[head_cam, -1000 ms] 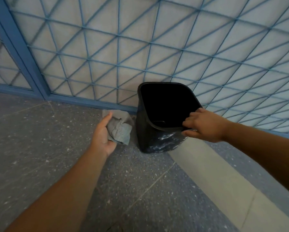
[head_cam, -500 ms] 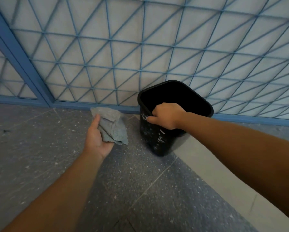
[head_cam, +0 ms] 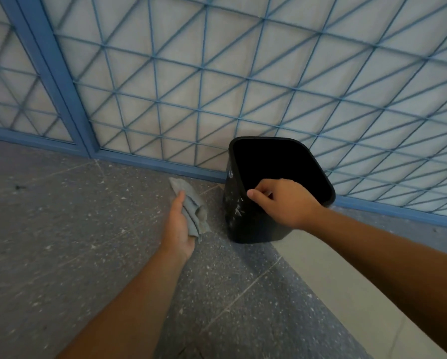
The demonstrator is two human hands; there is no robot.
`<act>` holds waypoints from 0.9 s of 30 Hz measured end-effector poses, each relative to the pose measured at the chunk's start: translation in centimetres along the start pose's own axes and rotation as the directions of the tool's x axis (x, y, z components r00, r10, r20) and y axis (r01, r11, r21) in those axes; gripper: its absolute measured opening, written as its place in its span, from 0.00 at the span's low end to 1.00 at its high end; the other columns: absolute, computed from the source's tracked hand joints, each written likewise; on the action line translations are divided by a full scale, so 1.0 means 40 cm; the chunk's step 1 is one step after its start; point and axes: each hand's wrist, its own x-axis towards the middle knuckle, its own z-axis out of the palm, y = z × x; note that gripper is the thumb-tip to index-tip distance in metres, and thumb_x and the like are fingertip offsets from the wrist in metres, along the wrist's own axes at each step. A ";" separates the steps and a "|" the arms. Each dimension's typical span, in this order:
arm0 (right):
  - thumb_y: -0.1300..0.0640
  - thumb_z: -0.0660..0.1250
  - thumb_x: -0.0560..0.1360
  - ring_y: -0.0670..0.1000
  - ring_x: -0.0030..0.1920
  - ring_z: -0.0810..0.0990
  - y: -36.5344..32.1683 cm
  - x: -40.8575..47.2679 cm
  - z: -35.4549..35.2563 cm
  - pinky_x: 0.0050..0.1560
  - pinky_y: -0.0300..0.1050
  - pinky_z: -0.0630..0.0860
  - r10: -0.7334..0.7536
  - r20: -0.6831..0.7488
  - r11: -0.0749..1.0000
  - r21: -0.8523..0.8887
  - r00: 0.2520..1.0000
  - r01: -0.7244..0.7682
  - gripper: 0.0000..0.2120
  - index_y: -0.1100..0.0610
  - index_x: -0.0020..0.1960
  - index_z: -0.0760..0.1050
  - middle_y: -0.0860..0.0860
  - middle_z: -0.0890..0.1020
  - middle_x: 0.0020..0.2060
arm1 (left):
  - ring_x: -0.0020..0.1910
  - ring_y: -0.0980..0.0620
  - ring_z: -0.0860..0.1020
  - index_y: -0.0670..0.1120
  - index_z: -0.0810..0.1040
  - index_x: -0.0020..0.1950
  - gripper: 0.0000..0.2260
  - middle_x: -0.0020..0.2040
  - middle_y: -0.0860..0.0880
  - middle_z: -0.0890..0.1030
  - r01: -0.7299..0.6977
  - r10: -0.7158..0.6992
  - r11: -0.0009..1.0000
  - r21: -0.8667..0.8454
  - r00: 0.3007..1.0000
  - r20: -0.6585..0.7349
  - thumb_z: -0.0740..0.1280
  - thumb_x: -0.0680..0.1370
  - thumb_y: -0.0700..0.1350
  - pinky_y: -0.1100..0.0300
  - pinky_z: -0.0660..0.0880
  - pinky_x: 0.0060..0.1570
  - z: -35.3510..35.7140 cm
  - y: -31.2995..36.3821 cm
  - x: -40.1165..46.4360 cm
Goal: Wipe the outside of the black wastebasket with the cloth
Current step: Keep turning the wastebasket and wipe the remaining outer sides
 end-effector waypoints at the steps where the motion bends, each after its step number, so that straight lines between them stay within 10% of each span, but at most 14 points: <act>1: 0.32 0.51 0.73 0.52 0.45 0.78 -0.009 -0.006 0.015 0.49 0.50 0.75 -0.026 0.004 0.999 -0.024 1.000 0.026 0.23 0.46 0.46 0.75 0.49 0.81 0.41 | 0.47 0.48 0.80 0.41 0.71 0.78 0.26 0.59 0.41 0.82 0.002 -0.002 0.999 0.039 1.000 0.004 0.60 0.85 0.56 0.55 0.76 0.51 0.007 -0.007 0.001; 5: 0.36 0.53 0.75 0.53 0.41 0.75 -0.040 0.001 0.062 0.46 0.49 0.69 -0.105 -0.035 0.978 -0.186 0.994 0.097 0.18 0.49 0.40 0.68 0.48 0.74 0.34 | 0.49 0.52 0.87 0.51 0.80 0.66 0.20 0.52 0.50 0.88 -0.022 0.027 0.983 0.181 0.999 -0.022 0.61 0.83 0.62 0.58 0.81 0.40 0.028 -0.022 0.011; 10: 0.42 0.56 0.71 0.48 0.35 0.74 0.000 -0.022 0.058 0.52 0.48 0.68 -0.168 0.066 0.975 -0.136 0.984 0.175 0.12 0.49 0.38 0.69 0.46 0.75 0.31 | 0.69 0.45 0.78 0.49 0.75 0.76 0.27 0.70 0.45 0.81 -0.023 0.035 0.972 0.235 0.998 -0.048 0.59 0.83 0.64 0.42 0.72 0.74 0.036 -0.021 0.020; 14: 0.41 0.54 0.67 0.42 0.36 0.74 0.047 -0.055 0.028 0.58 0.47 0.65 -0.205 0.212 0.962 -0.137 0.956 0.237 0.12 0.47 0.39 0.71 0.44 0.76 0.32 | 0.70 0.48 0.77 0.49 0.72 0.78 0.27 0.72 0.48 0.78 -0.058 0.069 0.964 0.258 0.997 -0.034 0.58 0.84 0.63 0.48 0.70 0.75 0.044 -0.022 0.020; 17: 0.35 0.53 0.65 0.41 0.36 0.74 0.027 -0.037 0.020 0.50 0.45 0.68 -0.131 0.207 0.981 -0.114 0.970 0.157 0.14 0.44 0.38 0.70 0.43 0.77 0.32 | 0.62 0.52 0.80 0.49 0.73 0.77 0.26 0.65 0.51 0.81 -0.079 0.079 0.957 0.280 0.997 0.012 0.58 0.84 0.61 0.54 0.75 0.65 0.067 -0.037 0.017; 27: 0.46 0.53 0.80 0.54 0.33 0.76 -0.063 0.030 0.101 0.34 0.48 0.72 0.063 0.026 0.996 -0.064 0.998 -0.062 0.12 0.54 0.45 0.67 0.52 0.78 0.34 | 0.75 0.47 0.72 0.51 0.71 0.79 0.21 0.76 0.43 0.72 -0.180 0.144 0.939 0.293 0.980 0.139 0.56 0.87 0.54 0.46 0.69 0.77 0.173 -0.122 0.047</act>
